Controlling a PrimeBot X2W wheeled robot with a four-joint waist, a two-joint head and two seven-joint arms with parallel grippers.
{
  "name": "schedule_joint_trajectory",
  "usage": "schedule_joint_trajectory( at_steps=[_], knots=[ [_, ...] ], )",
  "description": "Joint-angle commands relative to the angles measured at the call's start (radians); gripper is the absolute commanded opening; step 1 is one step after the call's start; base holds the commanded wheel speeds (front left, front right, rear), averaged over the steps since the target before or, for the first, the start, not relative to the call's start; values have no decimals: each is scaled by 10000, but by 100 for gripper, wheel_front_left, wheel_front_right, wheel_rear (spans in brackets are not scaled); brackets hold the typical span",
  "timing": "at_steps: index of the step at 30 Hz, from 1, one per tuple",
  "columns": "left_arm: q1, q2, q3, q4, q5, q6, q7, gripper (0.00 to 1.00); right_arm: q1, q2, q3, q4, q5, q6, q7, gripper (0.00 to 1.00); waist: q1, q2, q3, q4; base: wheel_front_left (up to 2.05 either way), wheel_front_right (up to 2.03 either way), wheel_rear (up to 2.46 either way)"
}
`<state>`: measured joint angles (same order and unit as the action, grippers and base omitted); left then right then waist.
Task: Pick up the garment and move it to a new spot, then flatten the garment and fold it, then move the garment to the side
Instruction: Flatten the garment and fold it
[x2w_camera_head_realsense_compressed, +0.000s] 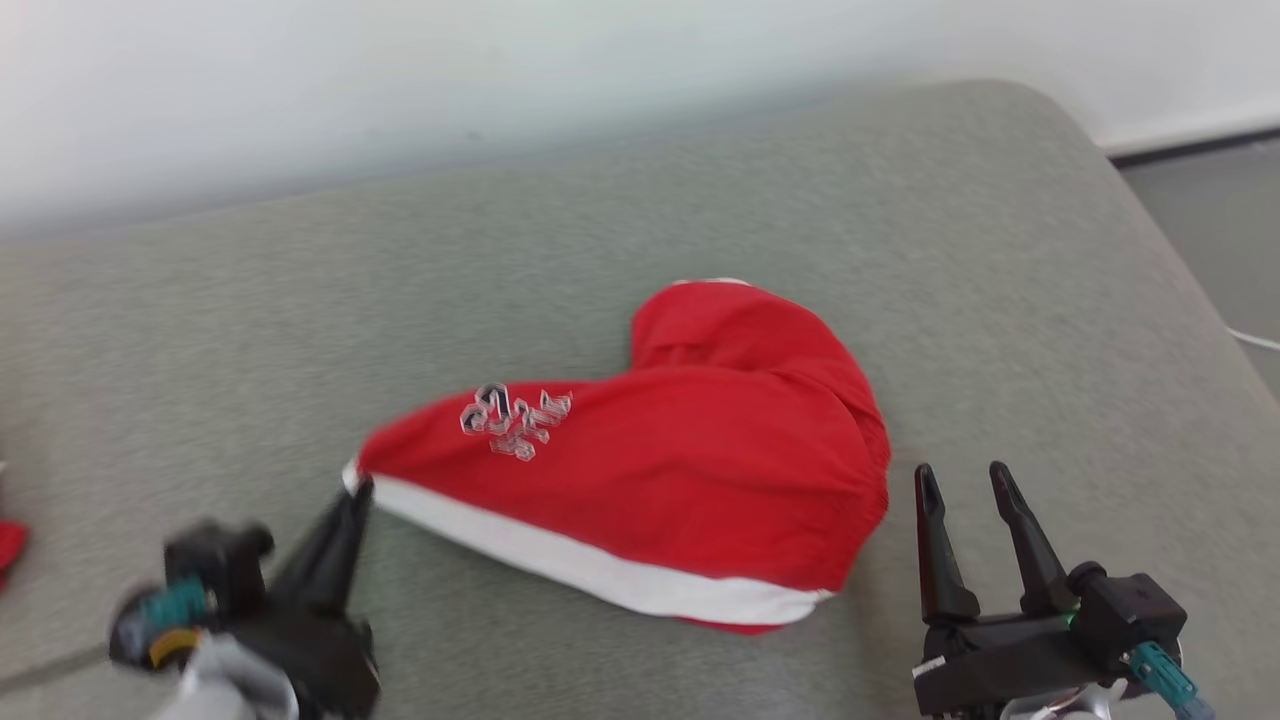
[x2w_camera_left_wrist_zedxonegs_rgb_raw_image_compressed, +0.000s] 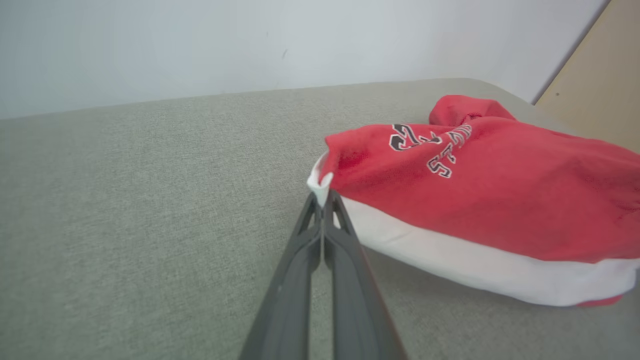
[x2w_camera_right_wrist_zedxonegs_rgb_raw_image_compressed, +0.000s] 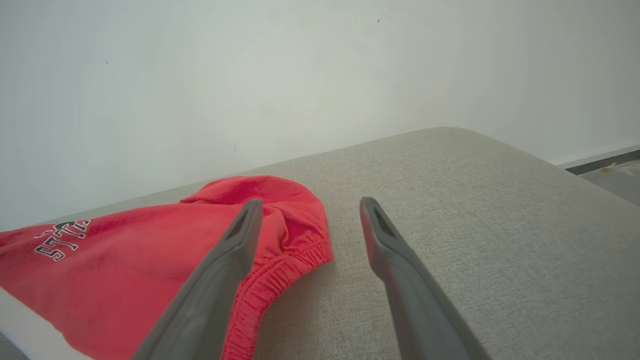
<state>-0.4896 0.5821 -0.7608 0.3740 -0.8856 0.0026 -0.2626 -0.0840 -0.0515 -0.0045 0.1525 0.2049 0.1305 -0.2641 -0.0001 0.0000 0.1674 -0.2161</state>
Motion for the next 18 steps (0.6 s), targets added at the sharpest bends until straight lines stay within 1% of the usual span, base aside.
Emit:
schedule_joint_trajectory(
  at_steps=[1,5,8,10,12,13,15,16,17,18],
  knots=[
    [790,-148,231,-408,99,249,-26,0,190,24,-37,36,-81,3,-4,100,1,0,-686,1083,0,0,0],
    [2255,-431,863,-979,198,583,-29,0,330,24,-63,103,-151,3,-4,100,1,0,-912,1505,0,0,0],
    [3179,-848,1364,-1167,155,644,-32,0,392,21,-85,156,-188,3,-4,100,1,0,-1029,1694,0,0,0],
    [3609,-1031,1537,-935,259,476,-31,0,410,26,-55,195,-188,3,-4,100,1,0,-1074,1788,0,0,0],
    [3875,-1344,1646,-657,404,302,-31,0,442,29,47,286,-224,3,-4,100,1,0,-1137,1832,0,0,0],
    [4058,-1646,1791,-387,554,176,-31,0,494,17,56,324,-233,3,-4,100,1,0,-1207,1859,0,0,0],
    [4149,-1835,1925,-80,777,85,-32,0,535,15,54,360,-238,3,-4,100,1,0,-1264,1880,0,0,0],
    [4127,-1950,2067,-36,905,102,-33,27,538,23,66,374,-231,3,-4,100,1,0,-1291,1888,0,0,0],
    [4134,-2075,2219,8,1053,98,-32,100,562,26,62,386,-224,3,-2,100,1,0,-1332,1902,0,0,0],
    [4134,-2075,2219,8,1053,98,-32,100,562,26,62,386,-224,3,-2,100,1,0,-1332,1902,0,0,0]
  ],
)
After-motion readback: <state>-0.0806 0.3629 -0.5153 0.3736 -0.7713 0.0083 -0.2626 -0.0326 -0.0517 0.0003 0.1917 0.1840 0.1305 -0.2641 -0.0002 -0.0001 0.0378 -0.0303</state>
